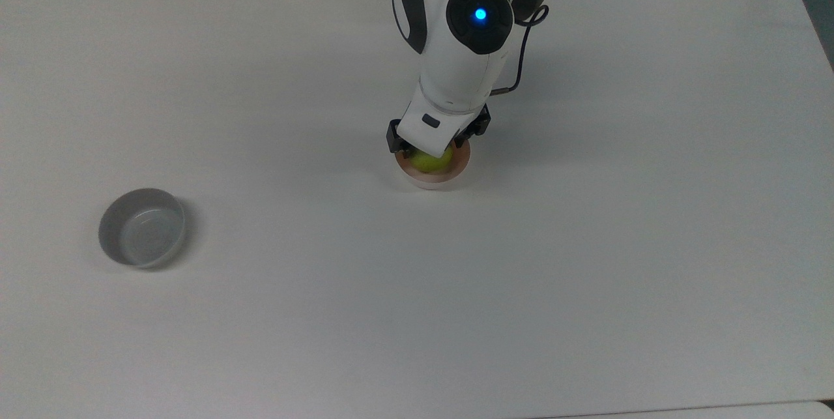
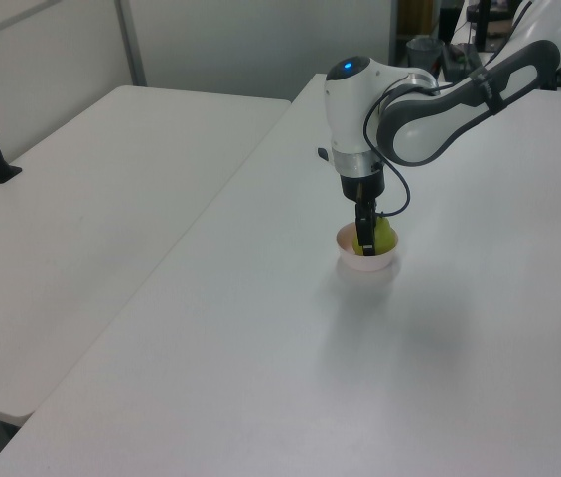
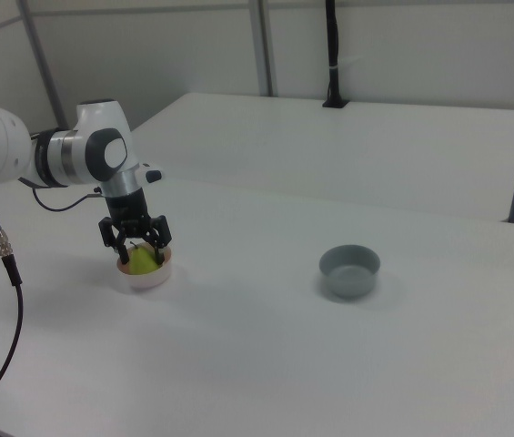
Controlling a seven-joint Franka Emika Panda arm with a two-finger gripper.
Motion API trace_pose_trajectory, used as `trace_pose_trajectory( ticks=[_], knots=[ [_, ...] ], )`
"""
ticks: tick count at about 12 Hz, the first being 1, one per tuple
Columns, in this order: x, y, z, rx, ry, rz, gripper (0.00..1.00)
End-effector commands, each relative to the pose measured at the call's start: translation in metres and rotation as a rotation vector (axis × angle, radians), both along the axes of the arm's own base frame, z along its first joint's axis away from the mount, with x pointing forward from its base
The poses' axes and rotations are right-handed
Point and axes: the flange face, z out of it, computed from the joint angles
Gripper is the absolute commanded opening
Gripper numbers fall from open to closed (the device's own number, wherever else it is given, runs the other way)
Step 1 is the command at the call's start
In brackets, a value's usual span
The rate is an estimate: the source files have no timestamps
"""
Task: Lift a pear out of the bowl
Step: 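Lower the gripper into the pink bowl and close on the pear, then lift the pear out of the bowl and carry it sideways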
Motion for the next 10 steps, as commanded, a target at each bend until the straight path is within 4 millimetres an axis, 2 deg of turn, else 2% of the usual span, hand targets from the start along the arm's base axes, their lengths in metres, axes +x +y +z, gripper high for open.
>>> trace_pose_trajectory(
  ticks=[1, 2, 4, 6, 8, 10],
  knots=[
    [0.0001, 0.0041, -0.0063, -0.012, -0.021, -0.005, 0.89],
    [0.0011, 0.0036, -0.0057, -0.011, -0.029, -0.005, 0.85],
    [0.0009, 0.0044, -0.0057, -0.011, -0.029, -0.003, 0.82],
    [0.0004, 0.005, -0.0063, -0.016, -0.029, 0.002, 0.69],
    [0.0003, 0.005, -0.0064, -0.016, -0.027, 0.001, 0.63],
    [0.0006, 0.0037, 0.0022, -0.017, -0.031, -0.001, 0.6]
  ],
)
